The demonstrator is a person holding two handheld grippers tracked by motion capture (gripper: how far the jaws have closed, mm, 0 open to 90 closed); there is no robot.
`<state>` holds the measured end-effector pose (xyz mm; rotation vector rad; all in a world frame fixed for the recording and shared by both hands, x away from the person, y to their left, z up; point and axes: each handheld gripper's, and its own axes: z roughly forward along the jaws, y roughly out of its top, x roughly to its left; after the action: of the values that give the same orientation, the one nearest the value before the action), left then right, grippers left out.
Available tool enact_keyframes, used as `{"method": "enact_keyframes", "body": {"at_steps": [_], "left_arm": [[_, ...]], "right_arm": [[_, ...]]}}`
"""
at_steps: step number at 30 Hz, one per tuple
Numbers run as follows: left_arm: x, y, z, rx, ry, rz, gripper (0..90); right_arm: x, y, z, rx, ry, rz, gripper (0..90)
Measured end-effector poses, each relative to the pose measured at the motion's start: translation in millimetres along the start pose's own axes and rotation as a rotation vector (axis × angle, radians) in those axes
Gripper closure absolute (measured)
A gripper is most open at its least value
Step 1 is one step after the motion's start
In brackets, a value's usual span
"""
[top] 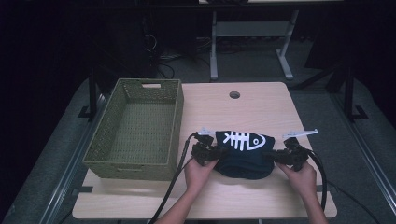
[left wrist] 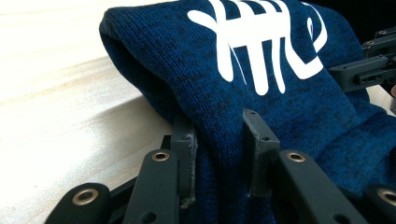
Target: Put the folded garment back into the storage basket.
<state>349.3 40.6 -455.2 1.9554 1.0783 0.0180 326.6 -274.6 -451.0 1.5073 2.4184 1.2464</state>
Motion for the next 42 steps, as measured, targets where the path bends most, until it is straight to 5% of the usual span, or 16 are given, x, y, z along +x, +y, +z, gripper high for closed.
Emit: {"method": "enact_keyframes", "body": {"at_steps": [42], "left_arm": [[-19.9, 29.6, -43.2, -0.055, -0.015, 0.072, 69.5]], "right_arm": [[23.3, 18.9, -40.7, -0.109, 0.035, -0.009, 74.0]]}}
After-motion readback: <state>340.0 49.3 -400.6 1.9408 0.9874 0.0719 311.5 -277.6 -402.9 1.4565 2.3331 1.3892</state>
